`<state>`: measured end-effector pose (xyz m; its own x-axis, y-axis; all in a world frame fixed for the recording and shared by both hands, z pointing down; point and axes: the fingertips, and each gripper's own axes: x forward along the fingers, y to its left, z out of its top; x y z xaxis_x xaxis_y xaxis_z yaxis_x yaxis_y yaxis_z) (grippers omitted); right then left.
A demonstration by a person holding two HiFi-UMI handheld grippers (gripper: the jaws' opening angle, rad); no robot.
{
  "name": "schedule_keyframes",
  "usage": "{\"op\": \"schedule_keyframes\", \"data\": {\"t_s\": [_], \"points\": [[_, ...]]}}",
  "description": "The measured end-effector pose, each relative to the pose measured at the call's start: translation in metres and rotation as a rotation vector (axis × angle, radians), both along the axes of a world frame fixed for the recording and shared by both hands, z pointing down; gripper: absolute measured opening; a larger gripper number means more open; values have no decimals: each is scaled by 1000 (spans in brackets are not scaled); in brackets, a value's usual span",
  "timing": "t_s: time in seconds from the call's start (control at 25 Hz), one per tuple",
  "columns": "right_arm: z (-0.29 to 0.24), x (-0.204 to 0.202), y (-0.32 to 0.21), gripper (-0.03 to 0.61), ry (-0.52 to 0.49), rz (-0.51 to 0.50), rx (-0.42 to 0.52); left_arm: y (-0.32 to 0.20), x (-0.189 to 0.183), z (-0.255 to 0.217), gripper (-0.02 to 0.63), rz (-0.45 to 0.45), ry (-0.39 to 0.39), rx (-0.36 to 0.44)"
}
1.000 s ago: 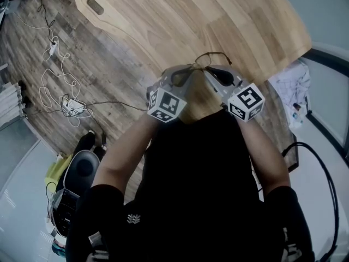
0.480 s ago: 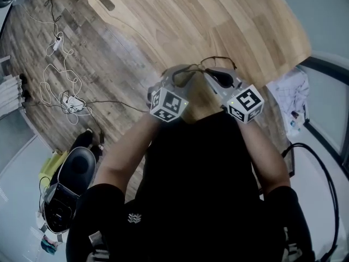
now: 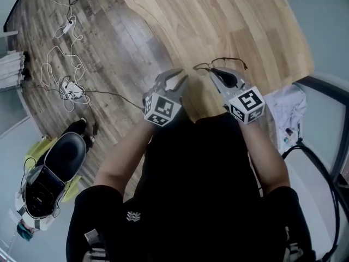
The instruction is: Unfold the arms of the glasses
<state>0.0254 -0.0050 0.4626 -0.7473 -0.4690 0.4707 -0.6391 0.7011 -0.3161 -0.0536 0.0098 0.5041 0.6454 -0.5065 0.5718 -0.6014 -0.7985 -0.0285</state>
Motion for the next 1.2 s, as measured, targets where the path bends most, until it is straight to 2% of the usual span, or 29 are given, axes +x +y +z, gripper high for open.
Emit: {"op": "schedule_keyframes", "data": {"t_s": [0.4, 0.72, 1.2], "points": [[-10, -30, 15, 23, 102, -109, 55, 24, -39, -12, 97, -106, 14, 14], [-8, -53, 30, 23, 144, -177, 49, 33, -61, -28, 97, -193, 67, 59], [-9, -68, 38, 25, 172, -192, 58, 42, -83, -34, 95, -234, 79, 56]]}}
